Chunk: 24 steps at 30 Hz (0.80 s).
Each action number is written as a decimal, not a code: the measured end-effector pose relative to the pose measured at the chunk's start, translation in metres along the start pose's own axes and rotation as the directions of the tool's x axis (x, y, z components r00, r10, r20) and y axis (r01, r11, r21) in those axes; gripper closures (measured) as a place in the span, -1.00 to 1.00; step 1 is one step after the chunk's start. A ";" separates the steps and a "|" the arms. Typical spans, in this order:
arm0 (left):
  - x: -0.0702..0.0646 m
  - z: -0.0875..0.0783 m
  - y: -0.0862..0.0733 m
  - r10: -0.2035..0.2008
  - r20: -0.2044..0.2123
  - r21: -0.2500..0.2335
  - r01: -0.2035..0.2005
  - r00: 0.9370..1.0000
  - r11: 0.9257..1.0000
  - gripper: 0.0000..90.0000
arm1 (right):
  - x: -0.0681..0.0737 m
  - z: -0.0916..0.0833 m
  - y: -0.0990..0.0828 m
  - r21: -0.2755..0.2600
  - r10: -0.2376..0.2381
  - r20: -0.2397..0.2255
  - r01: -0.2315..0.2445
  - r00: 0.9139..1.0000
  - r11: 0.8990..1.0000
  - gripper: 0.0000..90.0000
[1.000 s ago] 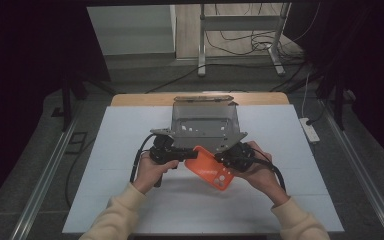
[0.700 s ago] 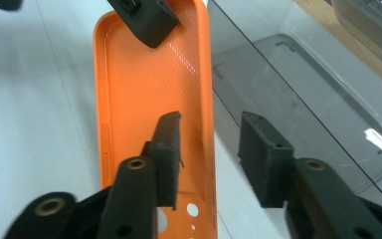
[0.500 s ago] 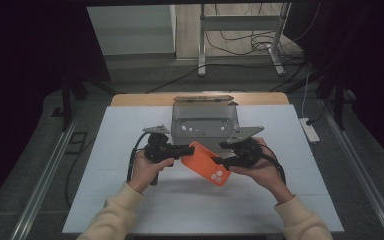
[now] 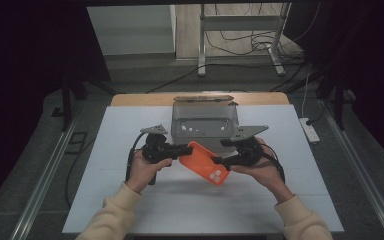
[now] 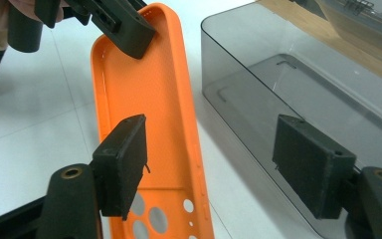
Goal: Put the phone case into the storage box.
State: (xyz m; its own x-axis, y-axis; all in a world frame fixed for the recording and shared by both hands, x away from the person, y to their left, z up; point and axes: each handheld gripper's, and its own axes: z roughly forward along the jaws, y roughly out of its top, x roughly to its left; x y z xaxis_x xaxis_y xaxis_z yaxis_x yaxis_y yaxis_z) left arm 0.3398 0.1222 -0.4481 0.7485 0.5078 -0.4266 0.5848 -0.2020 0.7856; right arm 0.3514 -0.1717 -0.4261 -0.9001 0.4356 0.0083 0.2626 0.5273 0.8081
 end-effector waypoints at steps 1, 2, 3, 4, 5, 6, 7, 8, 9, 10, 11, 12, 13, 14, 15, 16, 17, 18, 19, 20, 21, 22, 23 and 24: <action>0.000 0.000 0.000 0.001 0.000 -0.002 -0.001 1.000 1.000 0.79 | 0.000 0.000 0.000 -0.002 0.002 -0.004 -0.002 1.000 1.000 -0.35; -0.001 -0.001 0.000 0.002 0.002 -0.004 -0.002 1.000 1.000 0.79 | 0.000 0.000 0.000 -0.005 0.005 -0.009 -0.005 1.000 1.000 -0.35; -0.001 -0.001 0.000 0.003 0.002 -0.006 -0.003 1.000 1.000 0.79 | -0.001 -0.001 0.000 -0.009 0.010 -0.014 -0.010 1.000 1.000 -0.36; -0.001 -0.002 0.000 0.004 0.002 -0.007 -0.004 1.000 1.000 0.79 | -0.001 -0.001 0.000 -0.012 0.014 -0.017 -0.014 1.000 1.000 -0.37; -0.001 -0.002 0.000 0.006 0.000 -0.007 -0.006 1.000 1.000 0.79 | -0.001 -0.001 0.000 -0.013 0.017 -0.020 -0.017 1.000 1.000 -0.37; -0.001 -0.002 0.000 0.008 -0.002 -0.008 -0.008 1.000 1.000 0.79 | -0.001 -0.001 0.000 -0.013 0.017 -0.020 -0.017 1.000 1.000 -0.37; -0.001 -0.003 0.001 0.010 -0.004 -0.009 -0.010 1.000 1.000 0.79 | -0.002 -0.001 0.000 -0.014 0.021 -0.023 -0.021 1.000 1.000 -0.38; -0.001 -0.003 0.001 0.011 -0.006 -0.010 -0.011 1.000 1.000 0.79 | -0.002 -0.001 -0.001 -0.015 0.022 -0.026 -0.023 0.999 1.000 -0.38; -0.002 -0.003 0.001 0.012 -0.005 -0.012 -0.012 1.000 1.000 0.79 | -0.003 -0.001 -0.001 -0.019 0.030 -0.035 -0.031 0.999 0.999 -0.38; -0.002 -0.003 0.001 0.013 -0.005 -0.012 -0.013 1.000 1.000 0.79 | -0.003 -0.001 -0.001 -0.019 0.030 -0.035 -0.031 0.999 0.999 -0.38; -0.002 -0.004 0.001 0.014 -0.004 -0.014 -0.014 1.000 1.000 0.79 | -0.003 -0.002 -0.001 -0.021 0.033 -0.037 -0.034 0.999 0.999 -0.38; -0.002 -0.004 0.001 0.015 -0.003 -0.015 -0.015 1.000 1.000 0.79 | -0.004 -0.002 -0.001 -0.023 0.039 -0.042 -0.040 0.998 0.999 -0.38; -0.002 -0.004 0.001 0.017 -0.003 -0.015 -0.017 1.000 1.000 0.79 | -0.004 -0.002 -0.001 -0.027 0.044 -0.049 -0.046 0.998 0.999 -0.38; -0.003 -0.004 0.001 0.018 -0.003 -0.016 -0.018 1.000 1.000 0.79 | -0.005 -0.003 -0.002 -0.029 0.047 -0.052 -0.049 0.997 0.998 -0.38; -0.003 -0.004 0.001 0.019 -0.003 -0.018 -0.019 1.000 1.000 0.79 | -0.006 -0.003 -0.002 -0.033 0.054 -0.057 -0.056 0.997 0.998 -0.38; -0.003 -0.005 0.001 0.020 -0.003 -0.018 -0.020 1.000 1.000 0.79 | -0.006 -0.004 -0.002 -0.033 0.056 -0.058 -0.058 0.997 0.998 -0.39; -0.004 -0.005 0.001 0.022 -0.002 -0.019 -0.022 1.000 1.000 0.79 | -0.006 -0.004 -0.002 -0.033 0.056 -0.058 -0.058 0.997 0.998 -0.39; -0.004 -0.005 0.002 0.024 -0.003 -0.021 -0.024 1.000 0.999 0.79 | -0.006 -0.004 -0.002 -0.034 0.057 -0.060 -0.059 0.997 0.998 -0.39; -0.004 -0.005 0.002 0.027 -0.002 -0.022 -0.027 1.000 0.999 0.79 | -0.006 -0.004 -0.002 -0.036 0.058 -0.064 -0.061 0.996 0.997 -0.39; -0.005 -0.006 0.002 0.029 -0.001 -0.023 -0.029 1.000 0.999 0.79 | -0.006 -0.004 -0.002 -0.036 0.059 -0.068 -0.061 0.996 0.997 -0.39; -0.005 -0.006 0.002 0.030 0.001 -0.025 -0.030 1.000 0.999 0.79 | -0.006 -0.004 -0.002 -0.037 0.059 -0.070 -0.062 0.996 0.997 -0.39; -0.005 -0.006 0.003 0.032 0.000 -0.025 -0.032 0.999 0.999 0.79 | -0.007 -0.004 -0.003 -0.037 0.060 -0.072 -0.063 0.996 0.997 -0.39; -0.006 -0.007 0.003 0.033 0.000 -0.026 -0.033 0.999 0.999 0.79 | -0.007 -0.004 -0.003 -0.038 0.063 -0.077 -0.066 0.995 0.997 -0.39; -0.006 -0.007 0.003 0.032 0.001 -0.028 -0.032 0.999 0.999 0.79 | -0.007 -0.004 -0.003 -0.038 0.063 -0.077 -0.066 0.995 0.997 -0.39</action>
State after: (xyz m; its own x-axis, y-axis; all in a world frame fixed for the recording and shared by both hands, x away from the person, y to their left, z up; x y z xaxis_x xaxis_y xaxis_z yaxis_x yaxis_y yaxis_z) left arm 0.3348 0.1245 -0.4405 0.7672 0.5004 -0.4012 0.5512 -0.1947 0.8113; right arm 0.3556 -0.1791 -0.4259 -0.9061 0.4100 0.1045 0.3078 0.4692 0.8277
